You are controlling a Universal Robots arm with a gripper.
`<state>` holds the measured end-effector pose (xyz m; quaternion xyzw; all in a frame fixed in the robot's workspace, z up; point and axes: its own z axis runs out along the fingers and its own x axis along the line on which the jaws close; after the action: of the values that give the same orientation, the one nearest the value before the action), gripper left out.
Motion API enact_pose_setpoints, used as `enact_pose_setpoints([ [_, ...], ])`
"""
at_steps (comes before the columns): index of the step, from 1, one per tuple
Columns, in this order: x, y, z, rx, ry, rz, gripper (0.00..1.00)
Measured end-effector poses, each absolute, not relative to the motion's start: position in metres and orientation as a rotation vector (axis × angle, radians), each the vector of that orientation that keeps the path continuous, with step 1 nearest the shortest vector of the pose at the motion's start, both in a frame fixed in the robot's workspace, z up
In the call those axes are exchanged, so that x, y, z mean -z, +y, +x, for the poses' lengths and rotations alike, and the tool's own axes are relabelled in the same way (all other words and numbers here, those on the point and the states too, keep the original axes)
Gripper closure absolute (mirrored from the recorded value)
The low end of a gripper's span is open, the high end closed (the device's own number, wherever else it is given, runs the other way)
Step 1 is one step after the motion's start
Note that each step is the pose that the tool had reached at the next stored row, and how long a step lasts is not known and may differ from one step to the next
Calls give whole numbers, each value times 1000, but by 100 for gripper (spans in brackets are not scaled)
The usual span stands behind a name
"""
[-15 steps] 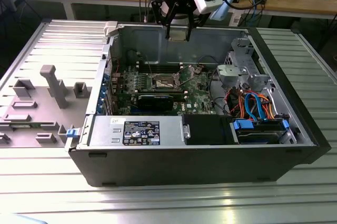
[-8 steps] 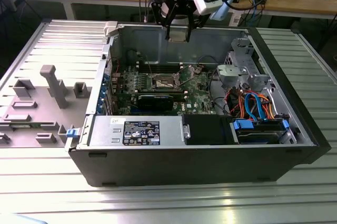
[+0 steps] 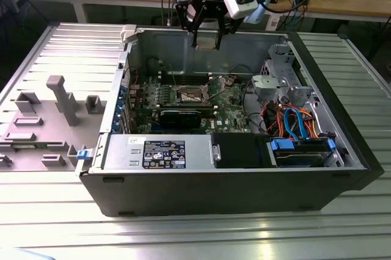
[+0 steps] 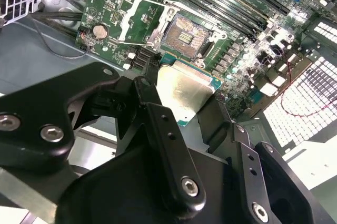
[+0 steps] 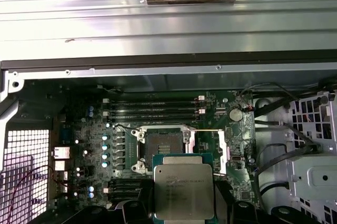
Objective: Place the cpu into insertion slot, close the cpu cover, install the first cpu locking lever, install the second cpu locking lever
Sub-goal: 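Place the cpu into insertion slot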
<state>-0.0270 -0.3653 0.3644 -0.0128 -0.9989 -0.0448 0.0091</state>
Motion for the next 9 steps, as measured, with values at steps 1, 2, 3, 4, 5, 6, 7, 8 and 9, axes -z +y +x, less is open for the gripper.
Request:
enact_pose_setpoints([
  [1,-364,-365,-27,140,-3120,-40,45],
  [2,-364,-365,-27,140,-3120,-40,45],
  [3,-364,-366,-27,140,-3120,-40,45],
  [4,-364,-366,-27,140,-3120,-40,45],
  [5,-363,-366,-27,140,-3120,-40,45],
  [6,-363,-366,-27,140,-3120,-40,45],
  [7,-363,-366,-27,140,-3120,-40,45],
  [8,-363,-366,-27,140,-3120,-40,45],
  [9,-362,-366,-27,140,-3120,-40,45],
])
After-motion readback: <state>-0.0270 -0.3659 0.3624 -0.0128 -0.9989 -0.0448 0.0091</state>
